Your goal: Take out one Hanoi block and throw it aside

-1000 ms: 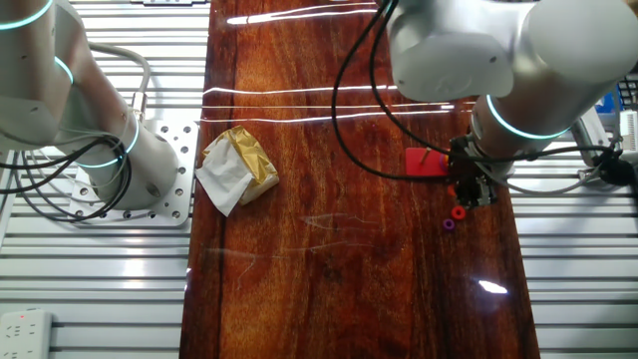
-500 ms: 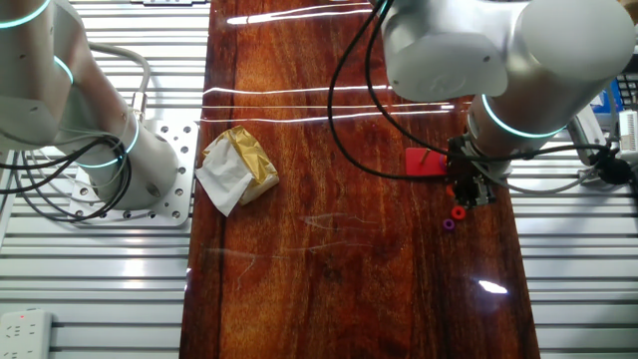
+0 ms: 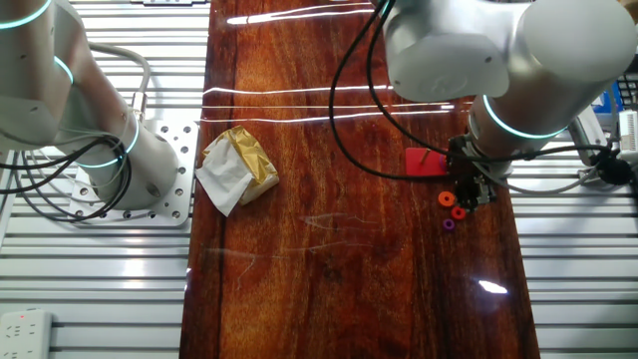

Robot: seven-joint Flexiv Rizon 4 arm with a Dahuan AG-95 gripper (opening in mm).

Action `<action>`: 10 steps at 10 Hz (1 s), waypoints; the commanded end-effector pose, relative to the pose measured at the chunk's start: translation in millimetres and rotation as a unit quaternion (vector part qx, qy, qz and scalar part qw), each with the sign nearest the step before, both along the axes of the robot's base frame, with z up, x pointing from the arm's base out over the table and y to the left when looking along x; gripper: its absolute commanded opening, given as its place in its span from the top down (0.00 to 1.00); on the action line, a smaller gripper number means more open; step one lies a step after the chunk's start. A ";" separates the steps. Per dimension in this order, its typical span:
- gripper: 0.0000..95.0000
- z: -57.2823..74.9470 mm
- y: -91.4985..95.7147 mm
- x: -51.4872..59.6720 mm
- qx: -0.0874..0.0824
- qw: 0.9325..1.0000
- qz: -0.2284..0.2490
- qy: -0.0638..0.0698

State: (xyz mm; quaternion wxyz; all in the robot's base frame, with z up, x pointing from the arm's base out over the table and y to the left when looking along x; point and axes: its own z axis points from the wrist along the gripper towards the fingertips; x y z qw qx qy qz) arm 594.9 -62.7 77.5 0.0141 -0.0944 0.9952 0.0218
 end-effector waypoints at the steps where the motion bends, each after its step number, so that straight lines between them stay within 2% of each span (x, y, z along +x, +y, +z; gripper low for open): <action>1: 0.60 -0.2 0.1 0.0 0.000 1.000 0.000 0.000; 3: 0.60 -0.2 0.1 0.0 0.001 1.000 -0.001 0.001; 4: 0.40 -0.2 0.1 0.0 0.004 1.000 -0.002 0.001; 5: 0.40 -0.2 0.1 0.0 0.011 1.000 -0.003 0.002; 6: 0.20 0.1 0.1 0.1 0.032 0.999 -0.018 0.008; 7: 0.40 0.9 0.0 0.2 0.026 0.999 -0.019 0.012; 10: 0.40 13.7 -0.3 2.2 0.006 1.000 -0.017 0.017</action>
